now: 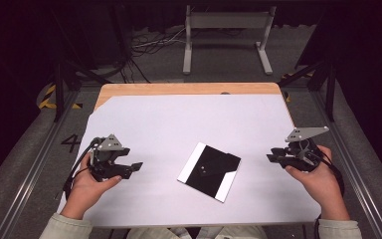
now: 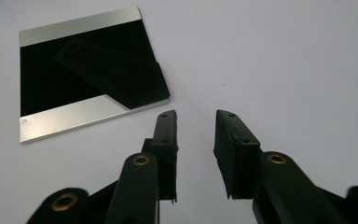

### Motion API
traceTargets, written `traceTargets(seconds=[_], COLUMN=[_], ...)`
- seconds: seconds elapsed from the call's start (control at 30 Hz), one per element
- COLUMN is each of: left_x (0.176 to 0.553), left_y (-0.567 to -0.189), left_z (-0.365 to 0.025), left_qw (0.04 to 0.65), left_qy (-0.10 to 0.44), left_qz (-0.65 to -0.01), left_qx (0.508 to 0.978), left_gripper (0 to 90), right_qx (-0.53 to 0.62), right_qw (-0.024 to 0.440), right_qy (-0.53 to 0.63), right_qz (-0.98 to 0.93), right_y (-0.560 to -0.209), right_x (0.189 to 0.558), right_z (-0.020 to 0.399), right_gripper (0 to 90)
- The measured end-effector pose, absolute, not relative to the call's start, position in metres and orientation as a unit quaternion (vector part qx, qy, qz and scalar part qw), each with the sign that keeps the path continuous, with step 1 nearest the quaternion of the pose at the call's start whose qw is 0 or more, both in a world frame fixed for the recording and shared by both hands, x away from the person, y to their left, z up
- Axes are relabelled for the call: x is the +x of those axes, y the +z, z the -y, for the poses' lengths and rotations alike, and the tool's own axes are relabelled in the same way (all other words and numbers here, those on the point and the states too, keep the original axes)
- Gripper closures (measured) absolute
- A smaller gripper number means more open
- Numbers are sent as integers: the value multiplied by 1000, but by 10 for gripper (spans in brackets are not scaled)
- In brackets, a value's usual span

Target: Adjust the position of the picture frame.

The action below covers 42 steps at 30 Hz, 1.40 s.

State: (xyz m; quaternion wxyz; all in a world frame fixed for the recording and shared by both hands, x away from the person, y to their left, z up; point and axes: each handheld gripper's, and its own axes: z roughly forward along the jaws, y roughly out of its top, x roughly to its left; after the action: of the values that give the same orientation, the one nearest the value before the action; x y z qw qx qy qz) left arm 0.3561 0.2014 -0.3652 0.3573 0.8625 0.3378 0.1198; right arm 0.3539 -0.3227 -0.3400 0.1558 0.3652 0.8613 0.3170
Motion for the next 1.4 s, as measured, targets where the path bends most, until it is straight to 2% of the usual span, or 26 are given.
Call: traceTargets(seconds=[0.03,0.2,0.4,1.07,1.4], left_x=[356,354,352,351,351], left_y=[-365,-363,-361,-360,-361], left_z=[-201,-200,-197,-195,-196], left_qw=[357,360,359,358,359], left_qy=[120,117,116,114,113], left_qz=[-338,-335,-330,-325,-326], left_qx=[862,863,865,868,867], left_gripper=[328,328,327,317,314], right_qx=[365,344,330,255,233], right_qw=[156,149,141,108,73], right_qy=[317,306,296,268,240], right_qz=[-861,-875,-885,-923,-940], right_y=[-340,-340,-339,-344,-361], right_x=[354,351,348,338,339], right_z=[323,317,310,264,245], right_gripper=[715,846,896,898,898])
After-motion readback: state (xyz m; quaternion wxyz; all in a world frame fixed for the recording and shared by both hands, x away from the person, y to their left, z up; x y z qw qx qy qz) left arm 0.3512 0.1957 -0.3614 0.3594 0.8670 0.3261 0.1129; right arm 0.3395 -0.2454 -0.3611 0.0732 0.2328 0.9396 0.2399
